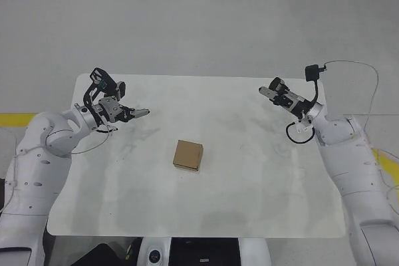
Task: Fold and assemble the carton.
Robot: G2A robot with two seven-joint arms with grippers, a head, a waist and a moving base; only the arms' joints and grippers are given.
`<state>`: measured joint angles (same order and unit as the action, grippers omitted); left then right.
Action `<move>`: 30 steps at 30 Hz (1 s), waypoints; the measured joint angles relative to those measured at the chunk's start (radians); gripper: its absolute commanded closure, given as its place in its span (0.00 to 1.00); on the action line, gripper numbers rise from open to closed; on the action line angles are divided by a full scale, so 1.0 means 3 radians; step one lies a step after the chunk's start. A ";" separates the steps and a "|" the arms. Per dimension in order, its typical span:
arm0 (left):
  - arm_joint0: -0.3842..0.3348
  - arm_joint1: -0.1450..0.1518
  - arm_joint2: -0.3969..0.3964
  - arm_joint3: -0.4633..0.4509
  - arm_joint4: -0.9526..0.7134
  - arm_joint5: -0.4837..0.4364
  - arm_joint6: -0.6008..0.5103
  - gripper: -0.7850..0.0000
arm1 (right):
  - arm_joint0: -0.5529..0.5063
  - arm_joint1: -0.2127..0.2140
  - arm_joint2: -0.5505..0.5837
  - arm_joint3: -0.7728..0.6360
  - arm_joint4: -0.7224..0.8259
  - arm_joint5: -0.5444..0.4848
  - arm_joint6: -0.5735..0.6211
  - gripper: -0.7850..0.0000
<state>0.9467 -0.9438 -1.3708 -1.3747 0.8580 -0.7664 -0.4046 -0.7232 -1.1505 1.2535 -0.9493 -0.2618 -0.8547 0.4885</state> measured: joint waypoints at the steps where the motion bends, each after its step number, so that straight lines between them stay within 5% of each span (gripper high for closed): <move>1: -0.0034 0.0001 -0.0004 0.0044 -0.0014 -0.0006 -0.0003 0.00 | 0.0004 0.0010 0.0037 0.0003 -0.0129 -0.0016 -0.0121 0.00; 15: -0.0394 0.0002 0.0002 0.0304 -0.0100 -0.0003 0.0051 0.00 | 0.0135 0.0067 0.0152 0.0166 -0.0693 0.0090 -0.0457 0.00; 30: -0.0407 -0.0001 0.0010 0.0316 -0.0128 0.0007 0.0061 0.00 | 0.0137 0.0067 0.0150 0.0170 -0.0697 0.0092 -0.0463 0.00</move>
<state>0.8246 -0.9440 -1.3678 -1.2799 0.8197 -0.7642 -0.3863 -0.6821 -1.1305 1.2986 -0.8982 -0.4709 -0.8272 0.3496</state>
